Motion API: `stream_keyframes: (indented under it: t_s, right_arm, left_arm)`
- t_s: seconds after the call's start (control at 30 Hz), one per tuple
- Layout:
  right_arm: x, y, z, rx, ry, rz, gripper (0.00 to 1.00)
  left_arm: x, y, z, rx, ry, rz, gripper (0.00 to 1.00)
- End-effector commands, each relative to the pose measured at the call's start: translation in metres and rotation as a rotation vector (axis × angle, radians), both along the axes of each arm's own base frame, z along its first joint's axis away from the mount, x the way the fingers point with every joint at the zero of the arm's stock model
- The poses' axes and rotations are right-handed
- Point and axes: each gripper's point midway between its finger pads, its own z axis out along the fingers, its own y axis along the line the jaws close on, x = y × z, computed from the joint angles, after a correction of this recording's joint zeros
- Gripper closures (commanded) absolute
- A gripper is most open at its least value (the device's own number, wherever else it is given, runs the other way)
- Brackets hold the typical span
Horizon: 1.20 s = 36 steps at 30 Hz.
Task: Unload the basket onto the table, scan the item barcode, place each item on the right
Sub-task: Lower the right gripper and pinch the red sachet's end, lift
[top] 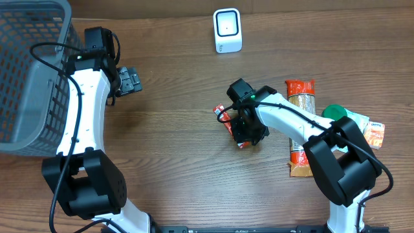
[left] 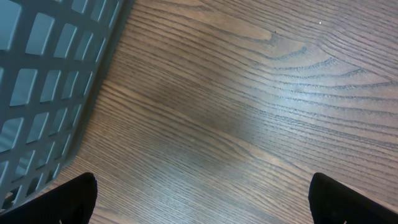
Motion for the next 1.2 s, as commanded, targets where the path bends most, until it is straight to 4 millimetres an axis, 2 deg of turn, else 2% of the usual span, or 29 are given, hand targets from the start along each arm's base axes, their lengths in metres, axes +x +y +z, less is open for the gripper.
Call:
stream_keyframes:
  t_s: [0.0,0.2,0.47,0.63,0.77,0.9,1.0,1.17]
  right_arm:
    - [-0.003,0.000,-0.009,-0.033,0.002,0.001,0.68]
    - [-0.011,-0.006,-0.017,-0.108,0.001,0.031,0.81]
    - [-0.008,0.024,-0.015,-0.057,-0.074,0.090,0.96]
    - [-0.001,0.028,-0.006,-0.089,-0.118,0.095,0.96]
    - [0.013,0.022,0.019,-0.180,-0.215,0.075,0.96]
    - [0.028,0.017,0.064,-0.246,-0.386,0.049,0.96]
    - [0.029,0.022,0.093,-0.205,-0.451,0.043,0.96]
    - [0.028,0.022,0.107,-0.176,-0.470,0.035,0.96]
  left_arm:
    - [0.004,-0.003,0.009,0.002,-0.024,-0.019,0.00]
    - [0.004,-0.003,0.009,0.002,-0.024,-0.019,0.00]
    - [0.004,-0.003,0.009,0.002,-0.024,-0.019,0.00]
    - [0.004,-0.003,0.009,0.002,-0.024,-0.019,0.00]
    - [0.004,-0.003,0.009,0.002,-0.024,-0.019,0.00]
    - [0.004,-0.003,0.009,0.002,-0.024,-0.019,0.00]
    - [0.004,-0.003,0.009,0.002,-0.024,-0.019,0.00]
    - [0.004,-0.003,0.009,0.002,-0.024,-0.019,0.00]
